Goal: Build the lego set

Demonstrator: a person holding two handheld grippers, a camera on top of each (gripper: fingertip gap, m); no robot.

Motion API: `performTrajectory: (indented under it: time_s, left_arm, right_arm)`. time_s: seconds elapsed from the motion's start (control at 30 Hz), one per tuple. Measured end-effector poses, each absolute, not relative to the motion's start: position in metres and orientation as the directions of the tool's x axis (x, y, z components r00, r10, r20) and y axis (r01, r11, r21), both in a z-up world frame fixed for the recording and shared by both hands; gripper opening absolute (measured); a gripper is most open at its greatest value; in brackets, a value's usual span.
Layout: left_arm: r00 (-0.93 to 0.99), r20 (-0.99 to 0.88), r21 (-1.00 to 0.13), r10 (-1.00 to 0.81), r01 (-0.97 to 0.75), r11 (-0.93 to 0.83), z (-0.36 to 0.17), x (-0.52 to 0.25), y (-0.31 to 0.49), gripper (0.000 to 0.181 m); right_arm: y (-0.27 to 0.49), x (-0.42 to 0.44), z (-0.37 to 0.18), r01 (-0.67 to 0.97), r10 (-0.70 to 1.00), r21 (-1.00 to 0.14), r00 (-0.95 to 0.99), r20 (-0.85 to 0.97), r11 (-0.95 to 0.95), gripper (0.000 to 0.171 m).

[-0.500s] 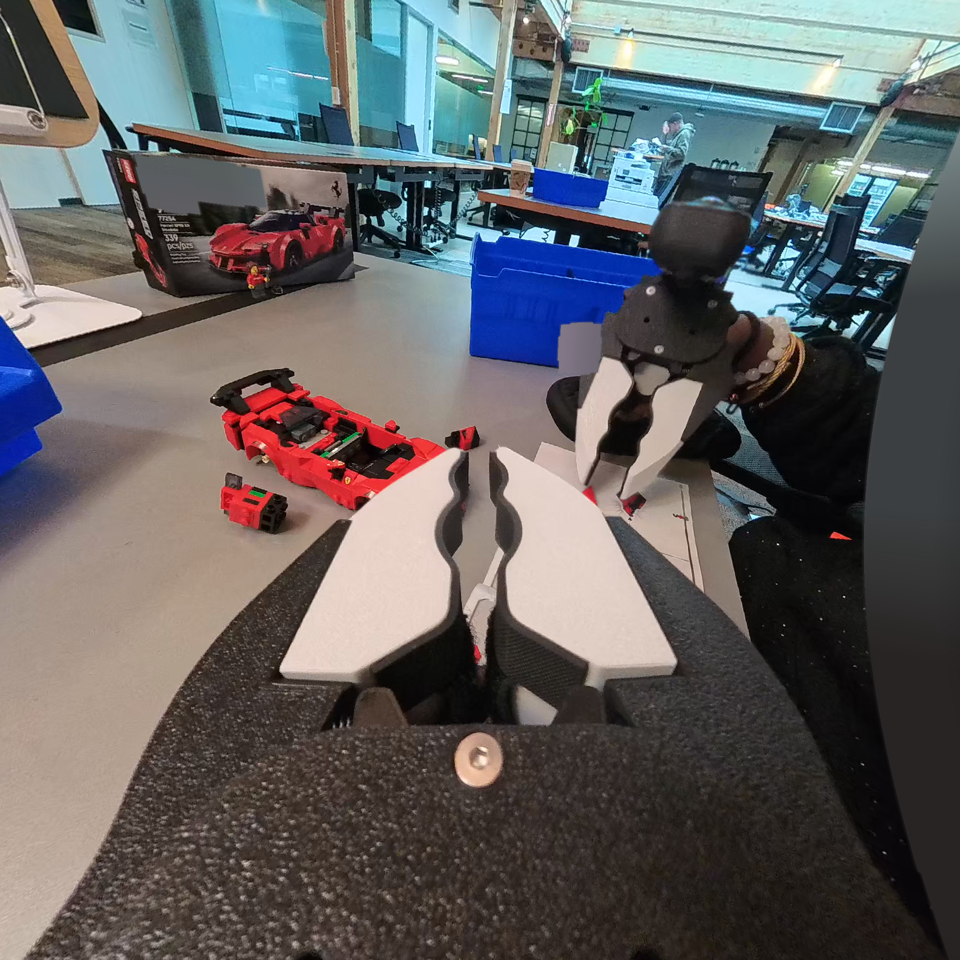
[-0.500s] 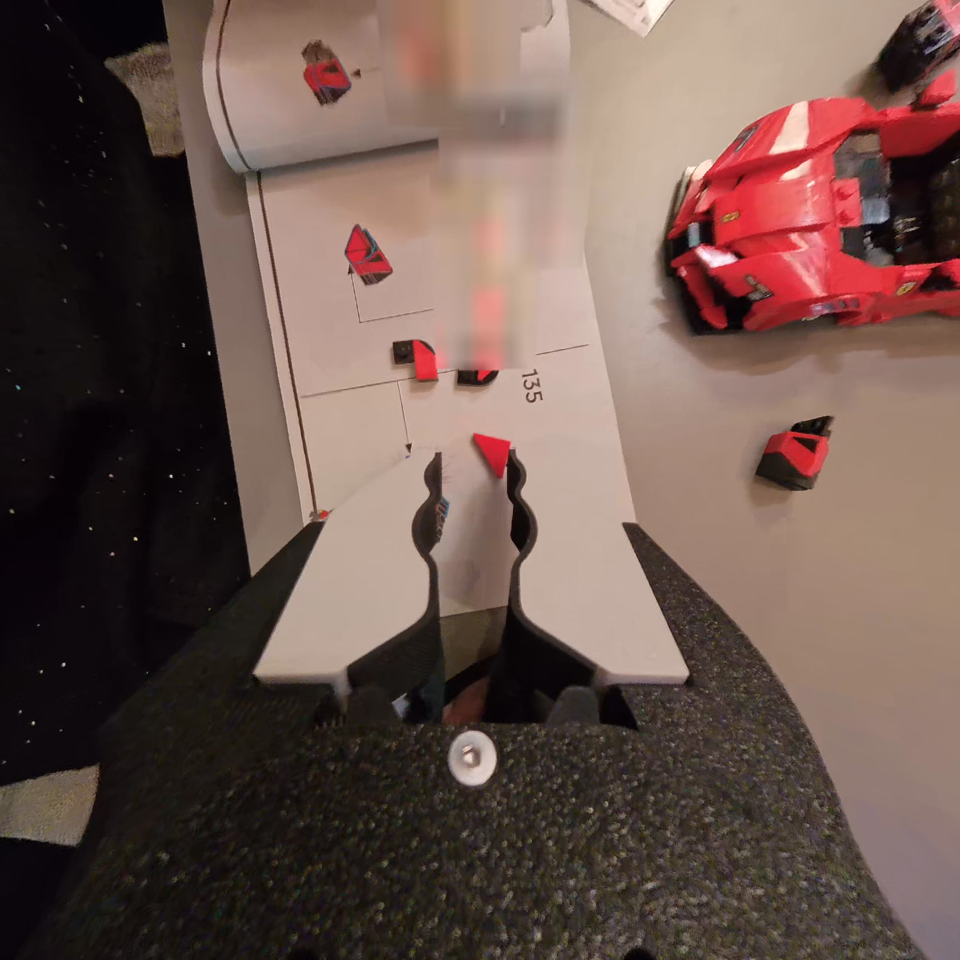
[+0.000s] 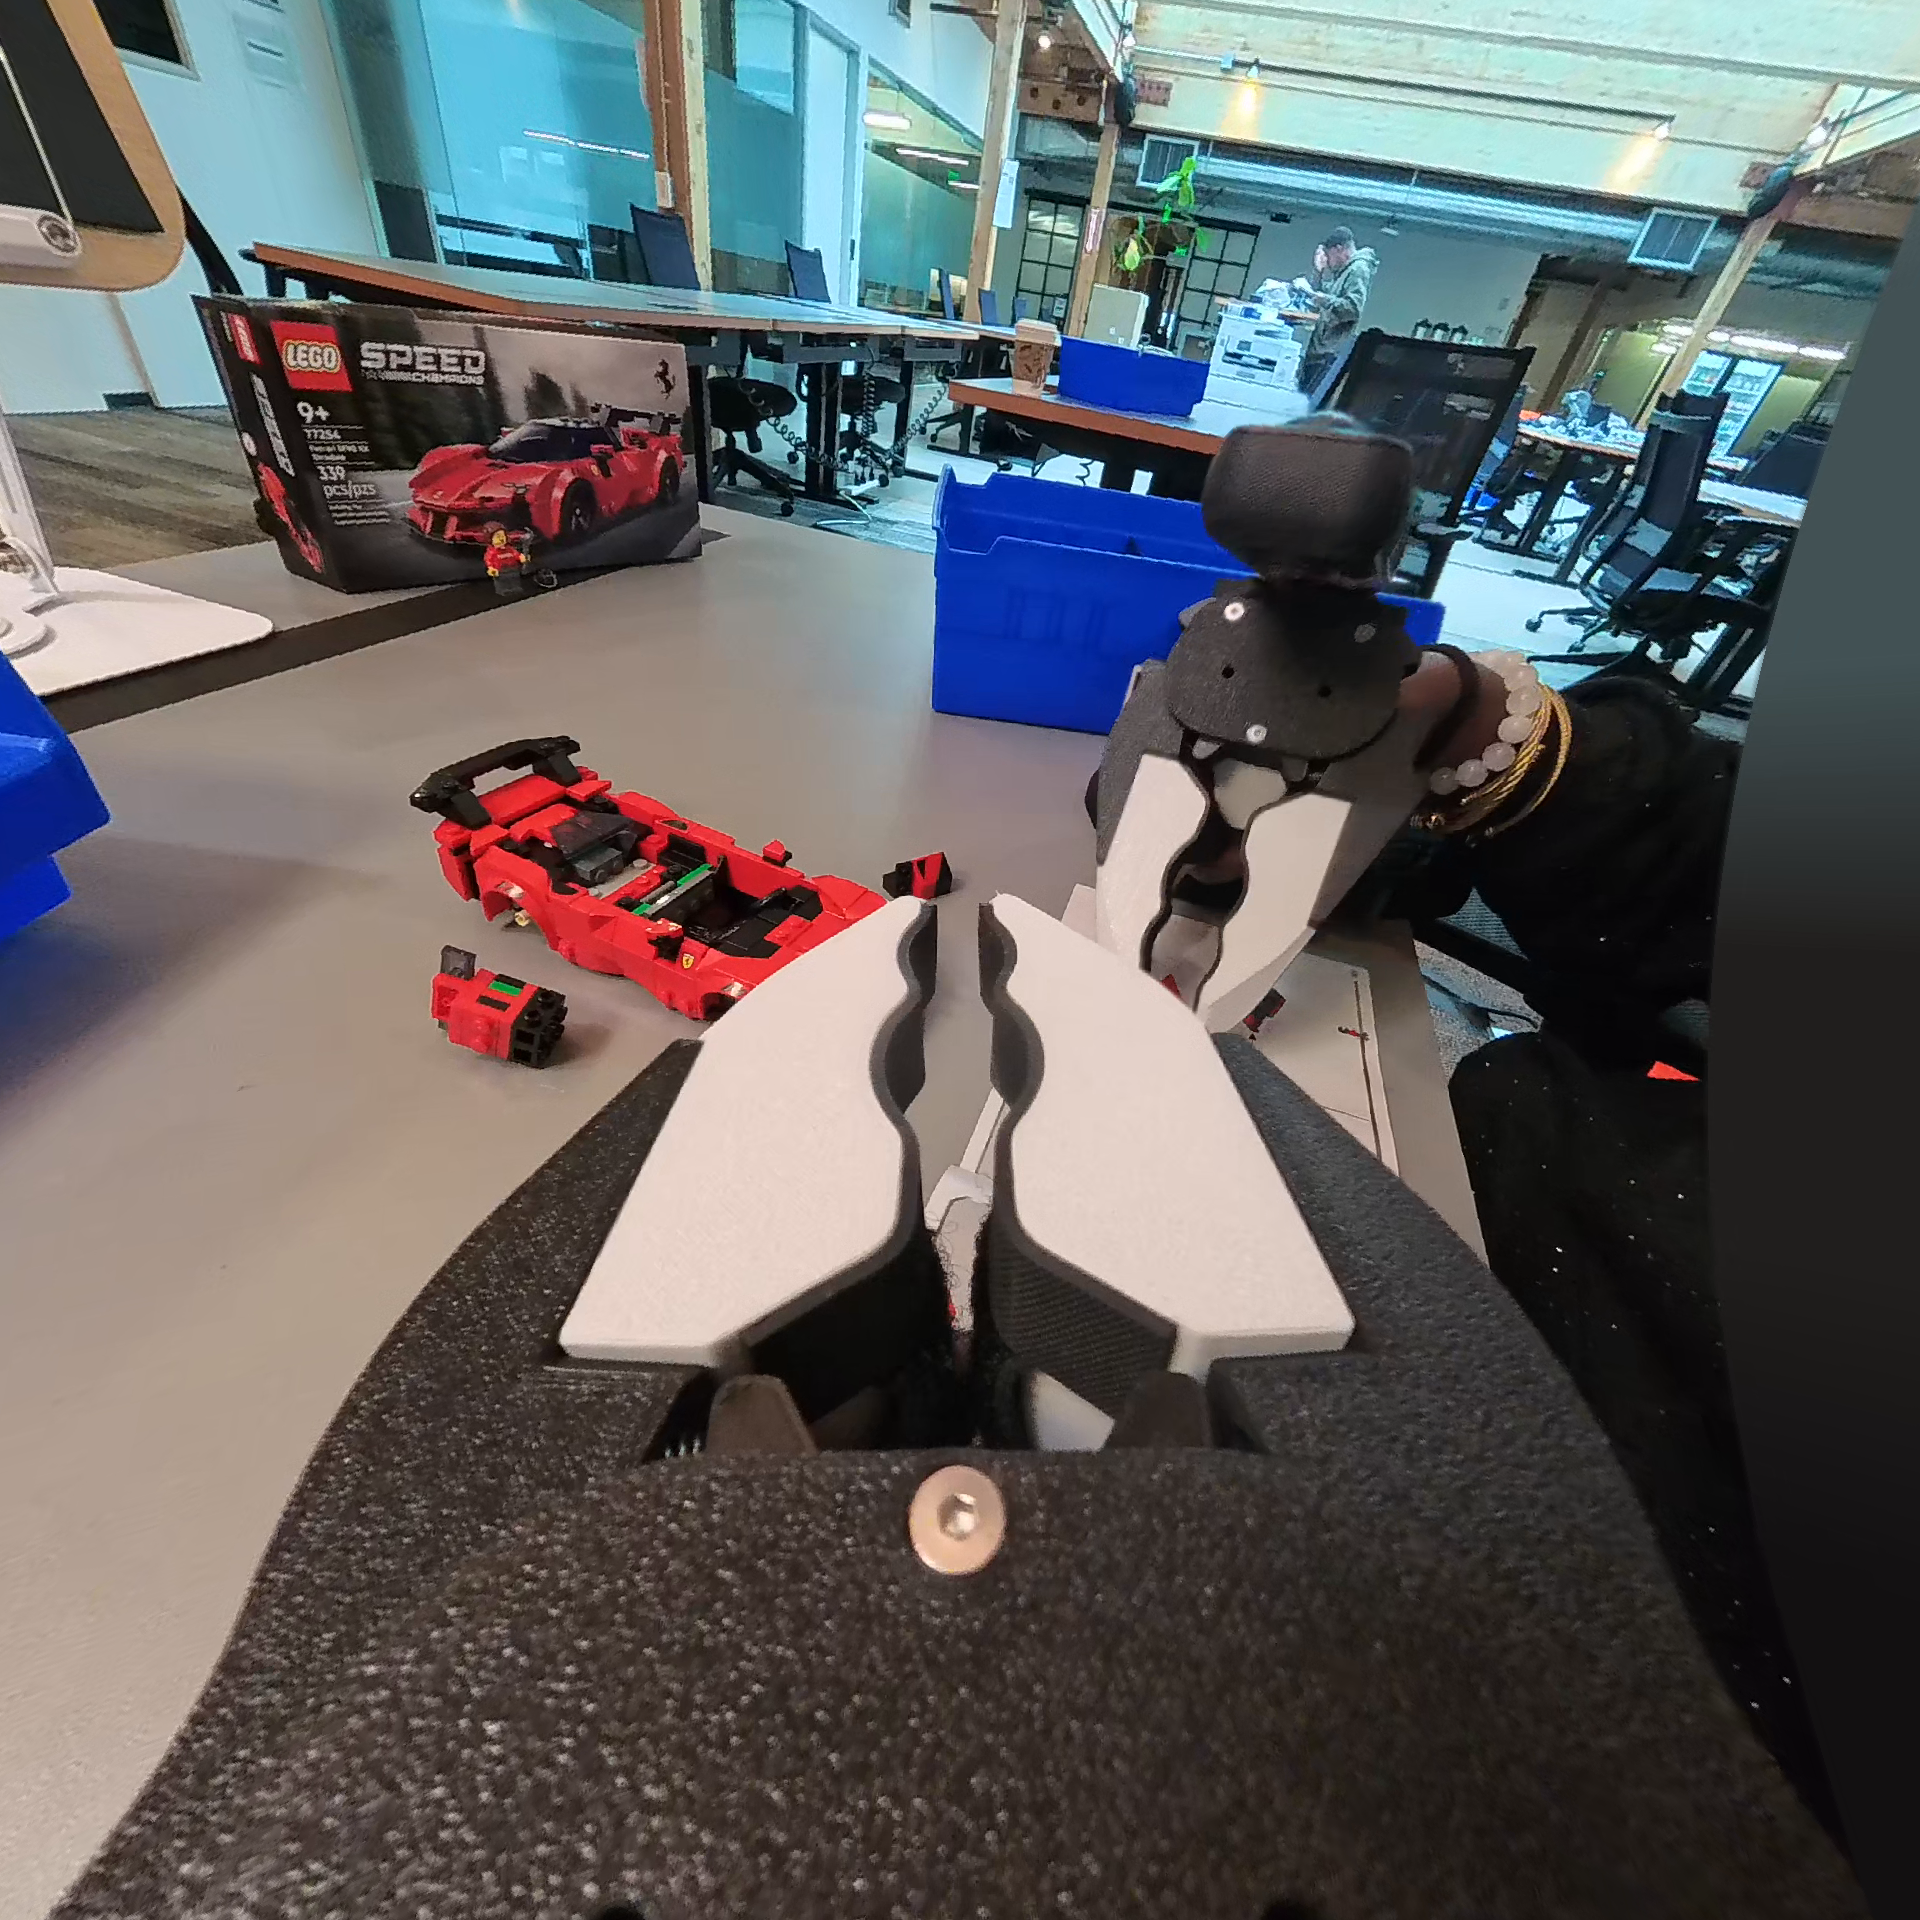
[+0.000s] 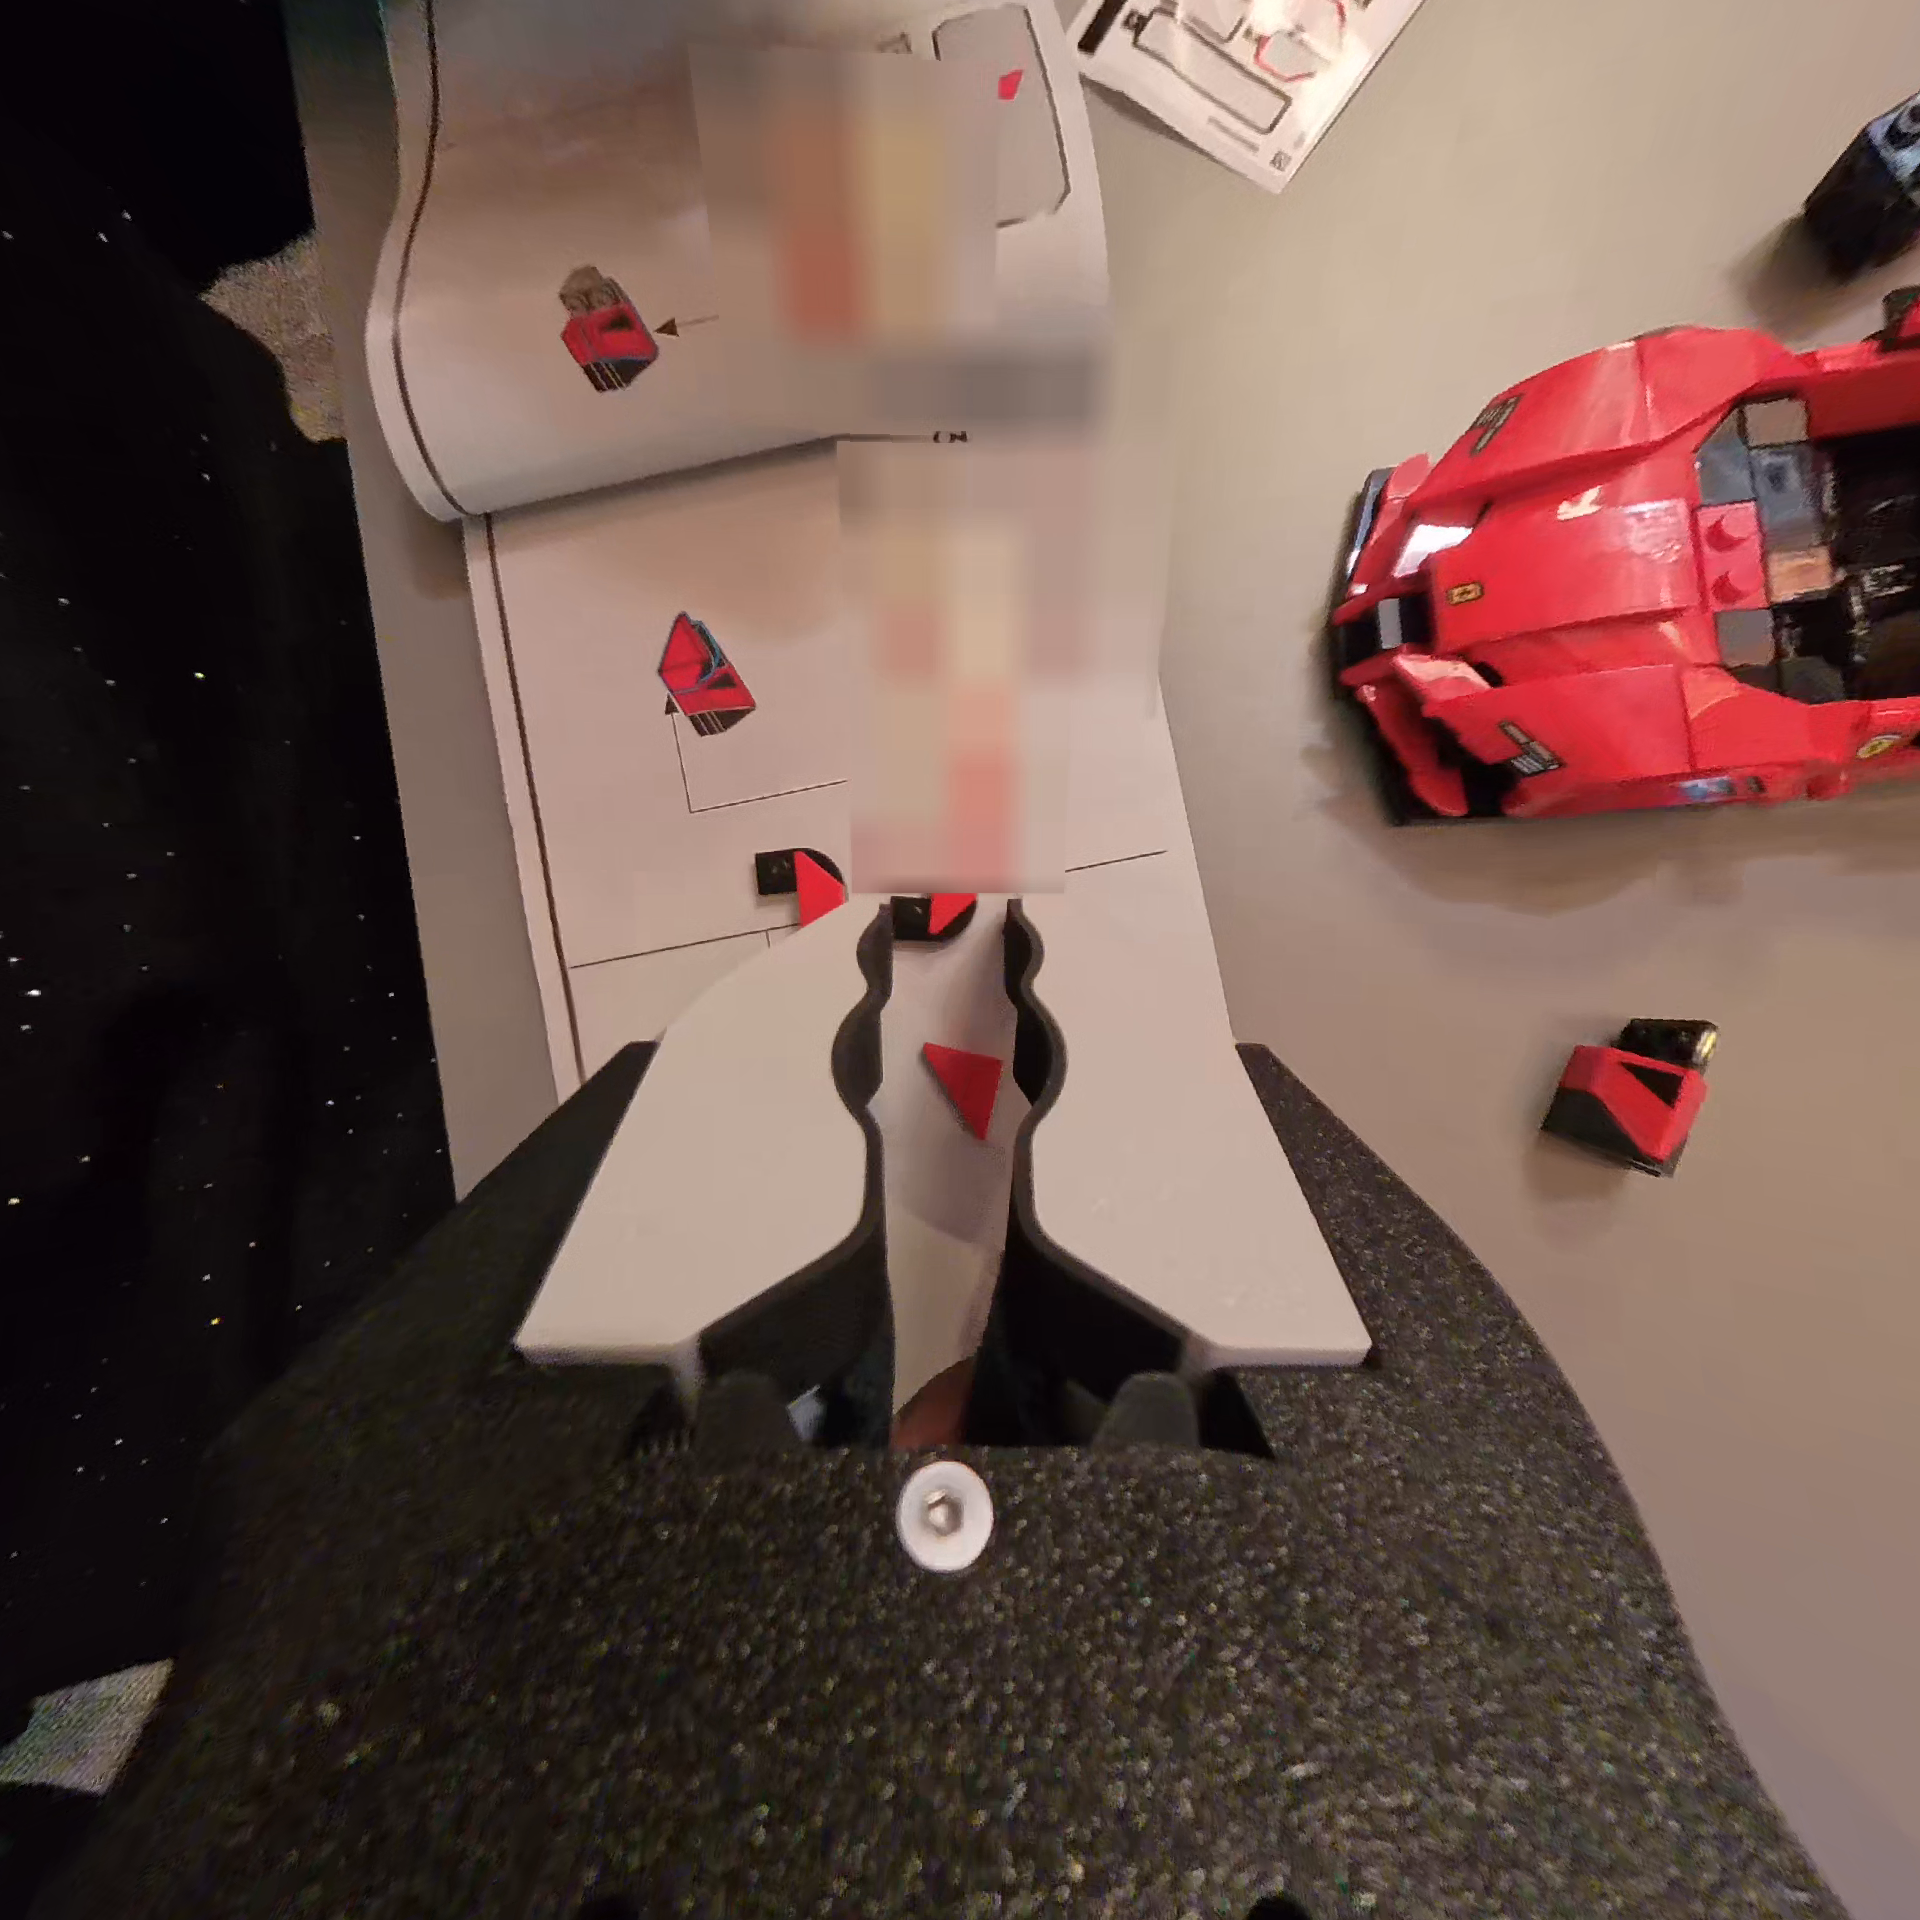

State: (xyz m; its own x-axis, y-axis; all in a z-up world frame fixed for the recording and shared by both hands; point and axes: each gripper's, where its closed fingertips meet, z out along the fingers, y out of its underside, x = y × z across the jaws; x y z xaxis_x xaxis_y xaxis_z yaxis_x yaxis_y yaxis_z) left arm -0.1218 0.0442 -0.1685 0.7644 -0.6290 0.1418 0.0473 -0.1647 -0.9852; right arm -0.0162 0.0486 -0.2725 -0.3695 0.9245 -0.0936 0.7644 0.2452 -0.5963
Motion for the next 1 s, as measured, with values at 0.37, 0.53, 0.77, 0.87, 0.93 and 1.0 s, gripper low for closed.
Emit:
performTrajectory:
  time_s: [0.37,0.53,0.77,0.87,0.93,1.0]
  left_arm:
    - [0.762,0.148,-0.984,-0.63,0.051,-0.169,-0.169,-0.121,0.044,0.007]
    - [0.763,0.149,-0.983,-0.629,0.049,-0.174,-0.17,-0.121,0.045,0.007]
    - [0.76,0.158,-0.981,-0.63,0.051,-0.185,-0.172,-0.121,0.045,0.007]
    - [0.761,0.159,-0.981,-0.629,0.049,-0.188,-0.173,-0.121,0.045,0.008]
    - [0.762,0.16,-0.981,-0.627,0.051,-0.189,-0.173,-0.121,0.045,0.008]
    - [0.762,0.162,-0.98,-0.627,0.052,-0.19,-0.173,-0.121,0.045,0.008]
  right_arm:
    - [0.099,-0.014,-0.265,0.811,0.969,-0.554,-0.244,-0.028,0.189,0.014]
    - [0.128,-0.008,-0.27,0.862,0.987,-0.491,-0.158,-0.02,0.128,0.014]
    - [0.139,-0.007,-0.27,0.863,0.993,-0.492,-0.118,0.027,0.116,0.022]
    - [0.141,-0.004,-0.263,0.855,0.991,-0.5,-0.114,0.074,0.136,0.024]
    - [0.128,-0.004,-0.253,0.828,0.984,-0.531,-0.161,0.08,0.179,0.024]
    - [0.109,-0.002,-0.247,0.799,0.972,-0.556,-0.22,0.081,0.227,0.022]
